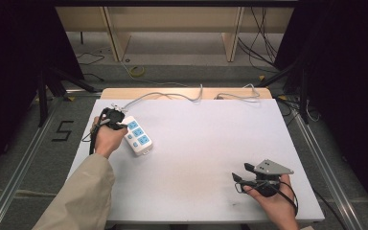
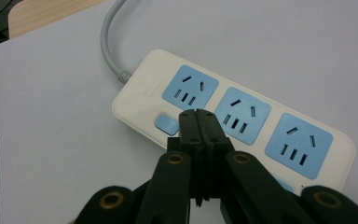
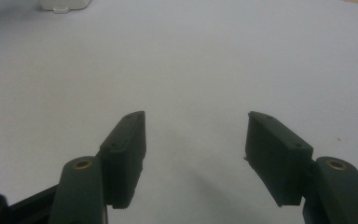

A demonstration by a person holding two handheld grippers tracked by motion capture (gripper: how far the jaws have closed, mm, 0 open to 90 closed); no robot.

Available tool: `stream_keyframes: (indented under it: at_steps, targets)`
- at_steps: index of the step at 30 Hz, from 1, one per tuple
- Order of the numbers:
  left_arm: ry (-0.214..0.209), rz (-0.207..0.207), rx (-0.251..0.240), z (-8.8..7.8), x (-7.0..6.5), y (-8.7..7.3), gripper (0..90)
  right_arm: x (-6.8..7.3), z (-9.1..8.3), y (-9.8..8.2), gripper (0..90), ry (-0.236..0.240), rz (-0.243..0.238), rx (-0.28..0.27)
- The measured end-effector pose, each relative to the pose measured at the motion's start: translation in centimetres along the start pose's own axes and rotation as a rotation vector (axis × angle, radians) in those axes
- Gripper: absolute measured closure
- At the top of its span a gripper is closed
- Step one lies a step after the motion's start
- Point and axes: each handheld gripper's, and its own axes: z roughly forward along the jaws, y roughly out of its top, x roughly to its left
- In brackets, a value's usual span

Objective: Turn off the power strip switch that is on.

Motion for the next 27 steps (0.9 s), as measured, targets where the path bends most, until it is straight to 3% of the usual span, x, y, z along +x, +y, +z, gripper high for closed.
stream_keyframes:
  at_steps: [27]
  targets:
    - [0.019, 0.004, 0.023, 0.6, 0.4, 1.0, 89.7, 0.0, 0.0, 0.0, 39.2, -0.002, -0.001, 0.003]
